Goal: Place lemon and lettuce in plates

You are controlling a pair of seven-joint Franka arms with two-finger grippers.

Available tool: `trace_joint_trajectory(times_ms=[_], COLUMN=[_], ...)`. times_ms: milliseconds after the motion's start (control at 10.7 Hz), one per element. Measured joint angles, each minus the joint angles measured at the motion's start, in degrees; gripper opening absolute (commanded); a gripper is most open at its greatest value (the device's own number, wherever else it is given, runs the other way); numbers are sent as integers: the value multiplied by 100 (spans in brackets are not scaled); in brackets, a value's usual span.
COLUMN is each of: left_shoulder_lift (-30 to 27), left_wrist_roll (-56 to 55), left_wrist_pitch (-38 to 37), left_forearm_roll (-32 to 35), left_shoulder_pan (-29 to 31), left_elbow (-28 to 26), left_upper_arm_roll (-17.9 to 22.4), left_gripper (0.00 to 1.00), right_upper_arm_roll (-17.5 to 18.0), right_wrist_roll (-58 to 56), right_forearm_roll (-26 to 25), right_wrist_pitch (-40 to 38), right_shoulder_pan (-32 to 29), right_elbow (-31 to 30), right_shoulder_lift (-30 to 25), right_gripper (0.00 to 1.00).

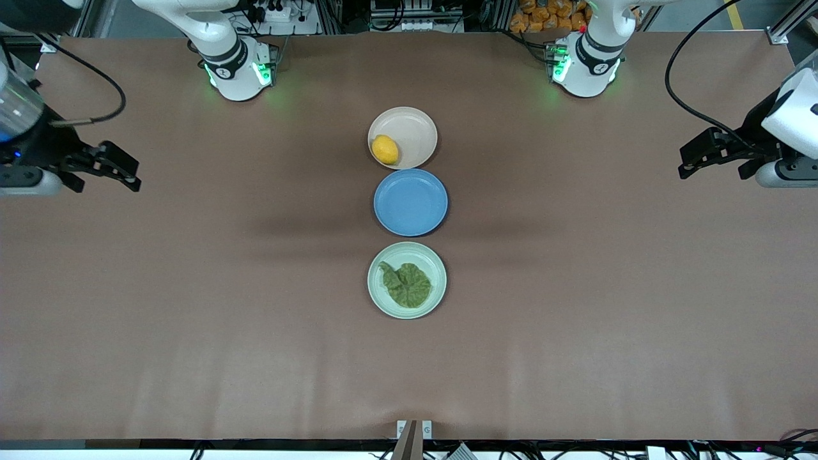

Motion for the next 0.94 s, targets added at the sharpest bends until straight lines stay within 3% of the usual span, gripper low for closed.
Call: trace_joint_trajectory(times_ms=[935], left_shoulder_lift=[0], left_wrist_roll=[1], left_wrist_pitch=[3], left_forearm_roll=[0], left_shoulder_pan=[9], left_elbow=[-1], left_upper_arm_roll=[11], left_gripper=[100], right_upper_arm_roll=[11], right_wrist_roll=[-274], right_forearm_roll=[129], right_wrist_pitch=[-475], right_shoulder_pan=[-653], right_elbow=[257], right_shoulder_lift=[1], right_gripper=[100])
